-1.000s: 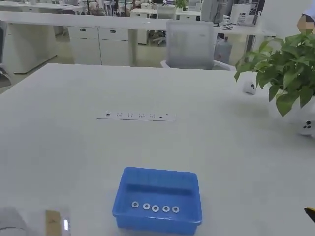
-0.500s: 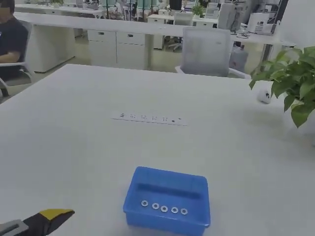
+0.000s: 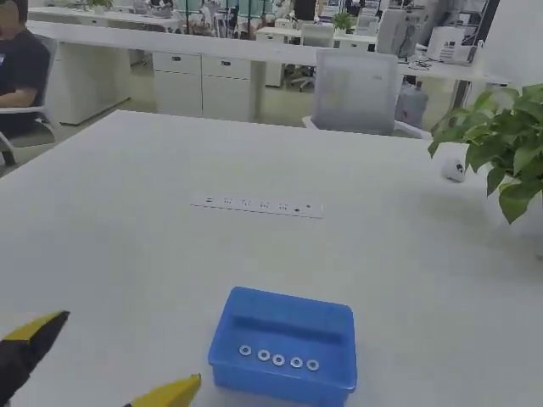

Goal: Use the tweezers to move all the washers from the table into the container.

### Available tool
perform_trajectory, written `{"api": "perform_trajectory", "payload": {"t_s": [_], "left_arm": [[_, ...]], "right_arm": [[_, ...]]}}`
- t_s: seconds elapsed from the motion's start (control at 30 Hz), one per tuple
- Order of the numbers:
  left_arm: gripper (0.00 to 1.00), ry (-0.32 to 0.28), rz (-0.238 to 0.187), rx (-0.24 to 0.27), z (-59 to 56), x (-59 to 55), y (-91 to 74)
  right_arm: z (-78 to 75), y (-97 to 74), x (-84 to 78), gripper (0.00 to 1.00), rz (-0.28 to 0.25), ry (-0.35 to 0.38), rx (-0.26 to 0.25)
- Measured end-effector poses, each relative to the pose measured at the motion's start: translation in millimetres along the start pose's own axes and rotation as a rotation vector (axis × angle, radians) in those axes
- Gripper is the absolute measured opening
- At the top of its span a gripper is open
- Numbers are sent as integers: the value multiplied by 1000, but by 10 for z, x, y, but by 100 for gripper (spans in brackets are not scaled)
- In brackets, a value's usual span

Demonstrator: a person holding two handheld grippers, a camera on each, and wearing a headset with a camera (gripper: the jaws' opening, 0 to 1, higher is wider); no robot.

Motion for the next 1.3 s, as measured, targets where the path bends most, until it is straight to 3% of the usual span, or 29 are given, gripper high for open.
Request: {"api": "perform_trajectory", "payload": {"t_s": [0.03, 0.13, 0.37, 0.53, 0.63, 0.8, 0.9, 1.0, 1.07, 1.3], "left_arm": [[99, 25, -27, 31, 34, 38, -20], [99, 30, -39, 59, 58, 56, -50], [99, 64, 41, 56, 23, -27, 2], [99, 73, 68, 62, 31, -62, 6], [99, 56, 60, 62, 26, -71, 8], [99, 73, 117, 48, -10, -160, 38], [99, 77, 126, 50, -67, -124, 56], [99, 67, 131, 52, -27, -155, 42], [99, 64, 139, 49, -63, -144, 57], [99, 57, 158, 46, 24, -232, 31]], "right_arm": [[-16, -7, 23, 98, -14, -12, -13], [-38, -27, 63, 99, -42, -6, -28], [-77, -23, 9, 97, -16, 27, -31], [-123, -29, -28, 96, -9, 38, -39], [-208, -41, -117, 95, -3, 36, -42], [-254, -34, -192, 94, 20, 47, -44], [-212, -28, -204, 93, 31, 40, -38], [-209, -30, -180, 93, 10, 55, -33], [-216, -27, -187, 93, 10, 56, -41], [-191, -15, -213, 94, 32, 68, -41]]}}
Point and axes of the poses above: the centre of the closed fingertips' face, and the gripper's own axes: y roughly forward along the fingers, z roughly to its left, x roughly out of its top, the point moved 5 cm from there along -y, roughly backward along the fingers, and after that the axes turned 6 degrees about -x, right-handed, at the moved point
